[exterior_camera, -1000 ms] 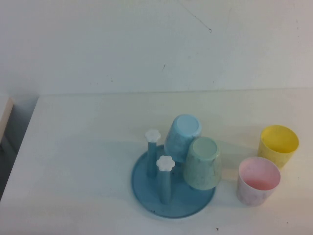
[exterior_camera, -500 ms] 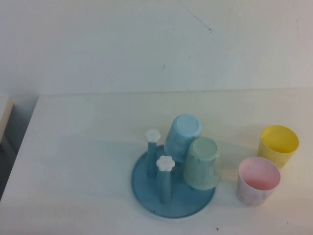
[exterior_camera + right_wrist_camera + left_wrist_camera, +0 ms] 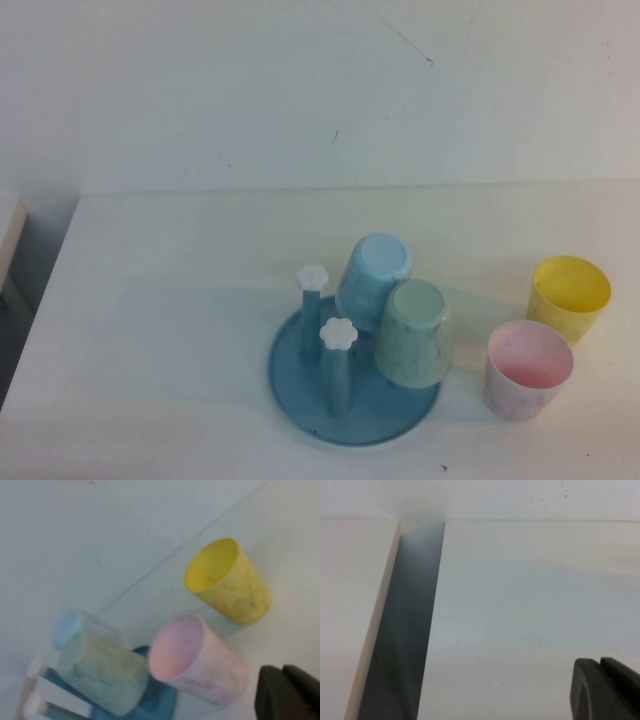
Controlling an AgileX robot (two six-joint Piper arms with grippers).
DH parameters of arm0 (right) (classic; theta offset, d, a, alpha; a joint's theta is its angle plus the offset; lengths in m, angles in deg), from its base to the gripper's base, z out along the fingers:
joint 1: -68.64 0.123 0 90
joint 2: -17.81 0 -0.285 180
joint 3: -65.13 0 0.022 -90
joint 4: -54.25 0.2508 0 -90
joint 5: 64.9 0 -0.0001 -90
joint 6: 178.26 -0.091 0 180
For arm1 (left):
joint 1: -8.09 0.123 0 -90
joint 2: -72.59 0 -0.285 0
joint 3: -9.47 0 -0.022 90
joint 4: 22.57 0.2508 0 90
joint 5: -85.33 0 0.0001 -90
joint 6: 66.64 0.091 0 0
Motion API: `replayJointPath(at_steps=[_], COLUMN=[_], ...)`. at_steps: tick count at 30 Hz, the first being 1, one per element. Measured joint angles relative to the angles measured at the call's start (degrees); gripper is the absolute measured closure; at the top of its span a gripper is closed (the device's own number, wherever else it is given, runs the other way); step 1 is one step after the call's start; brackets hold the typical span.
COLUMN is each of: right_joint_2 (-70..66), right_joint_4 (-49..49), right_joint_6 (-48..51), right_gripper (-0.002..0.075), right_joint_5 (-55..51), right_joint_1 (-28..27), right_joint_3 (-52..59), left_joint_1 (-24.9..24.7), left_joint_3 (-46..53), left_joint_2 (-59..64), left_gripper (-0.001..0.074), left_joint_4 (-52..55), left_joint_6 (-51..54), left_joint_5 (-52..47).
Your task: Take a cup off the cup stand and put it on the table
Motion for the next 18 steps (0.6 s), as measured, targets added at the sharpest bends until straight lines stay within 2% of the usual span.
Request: replayJointPath(at_steps=[3,11,18], right_joint_2=[0.0,0.0,0.0], right_joint_4=[6.89,7.0,7.36], right_joint_6=[0.1,8.57,22.48], right_gripper=[0.0729,0.0729,0.0729], right_joint_5=[1.09,2.9,3.13], right_joint_1=[0.0,0.0,0.0], right_joint_3=[0.0,0.0,-0.55], left_joint_1=[0.0,0.0,0.0], left_joint_3=[0.0,0.0,0.0], left_joint_2=[0.0,0.0,0.0], left_gripper=[0.0738,0.0738,0.0738], left_joint_4=[0.0,0.0,0.0], left_joint_6=[0.0,0.0,0.0], left_joint_5=[0.0,0.0,0.0])
